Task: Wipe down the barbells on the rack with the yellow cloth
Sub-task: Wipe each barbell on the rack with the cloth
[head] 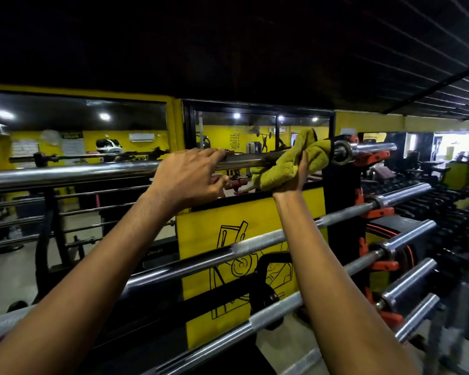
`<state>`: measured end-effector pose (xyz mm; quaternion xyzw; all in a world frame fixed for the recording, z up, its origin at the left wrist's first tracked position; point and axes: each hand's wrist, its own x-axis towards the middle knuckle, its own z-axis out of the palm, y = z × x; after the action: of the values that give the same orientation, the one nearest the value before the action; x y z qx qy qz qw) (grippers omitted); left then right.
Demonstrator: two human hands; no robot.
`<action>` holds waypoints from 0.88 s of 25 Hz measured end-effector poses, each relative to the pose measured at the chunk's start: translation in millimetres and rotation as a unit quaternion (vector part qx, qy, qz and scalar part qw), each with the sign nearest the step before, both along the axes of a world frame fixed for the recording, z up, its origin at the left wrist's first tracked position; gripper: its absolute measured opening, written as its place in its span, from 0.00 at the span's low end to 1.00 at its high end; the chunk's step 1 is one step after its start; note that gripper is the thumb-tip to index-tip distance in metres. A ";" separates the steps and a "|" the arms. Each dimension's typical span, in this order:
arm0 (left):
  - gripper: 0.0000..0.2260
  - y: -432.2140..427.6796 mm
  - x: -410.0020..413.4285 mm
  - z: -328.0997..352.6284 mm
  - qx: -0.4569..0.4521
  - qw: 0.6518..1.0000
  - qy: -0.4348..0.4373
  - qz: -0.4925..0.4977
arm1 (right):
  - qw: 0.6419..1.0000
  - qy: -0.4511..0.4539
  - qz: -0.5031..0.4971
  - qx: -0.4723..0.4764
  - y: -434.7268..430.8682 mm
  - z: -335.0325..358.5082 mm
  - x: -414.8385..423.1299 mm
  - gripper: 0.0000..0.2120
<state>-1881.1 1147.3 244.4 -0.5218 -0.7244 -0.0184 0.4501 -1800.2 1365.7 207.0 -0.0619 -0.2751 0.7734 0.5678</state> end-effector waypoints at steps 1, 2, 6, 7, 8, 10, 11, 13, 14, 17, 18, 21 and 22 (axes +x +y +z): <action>0.31 0.4 1.9 -0.5 0.002 1.000 -0.010 0.000 | 1.000 0.001 0.003 0.013 2.7 -2.9 0.8 0.20; 0.31 1.6 4.6 -0.6 0.002 1.000 -0.023 0.004 | 0.999 -0.003 -0.012 0.031 6.5 -4.9 2.9 0.17; 0.31 11.6 10.9 1.1 -0.004 0.996 -0.059 0.066 | 0.959 -0.228 -0.121 0.117 31.9 -5.7 14.8 0.32; 0.31 16.7 12.1 3.6 -0.008 0.995 -0.058 0.080 | 0.923 -0.324 -0.167 0.128 36.7 -4.4 19.3 0.40; 0.31 23.5 12.7 6.4 -0.017 0.995 -0.057 0.083 | 0.877 -0.401 -0.225 0.140 39.1 -3.6 23.4 0.46; 0.30 40.3 14.4 11.5 -0.036 0.996 -0.045 0.068 | 0.818 -0.457 -0.291 0.193 40.4 1.6 31.6 0.51; 0.30 49.4 15.4 13.8 -0.042 0.997 -0.036 0.062 | 0.808 -0.453 -0.302 0.227 44.1 3.4 32.1 0.52; 0.31 64.6 16.7 17.0 -0.049 0.997 -0.021 0.059 | 0.786 -0.449 -0.316 0.283 55.9 4.5 30.8 0.52; 0.33 69.0 16.3 17.4 -0.050 0.997 -0.019 0.057 | 0.773 -0.445 -0.328 0.311 59.3 3.0 30.8 0.52; 0.33 76.4 12.9 17.0 -0.040 0.998 -0.015 0.044 | 0.750 -0.411 -0.361 0.371 77.4 6.1 40.9 0.40; 0.32 77.4 12.3 16.2 -0.040 0.998 -0.008 0.041 | 0.746 -0.412 -0.367 0.373 86.4 10.3 45.3 0.36; 0.29 74.3 13.1 14.3 -0.040 0.998 -0.004 0.045 | 0.762 -0.427 -0.359 0.330 110.0 29.0 53.2 0.35; 0.28 73.2 14.0 14.7 -0.042 0.998 -0.015 0.048 | 0.763 -0.429 -0.358 0.325 112.8 31.6 54.7 0.35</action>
<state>-1867.2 1220.5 259.1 -0.5043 -0.7555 0.0256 0.4175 -1745.5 1478.6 238.5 -0.2927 -0.6830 0.2708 0.6119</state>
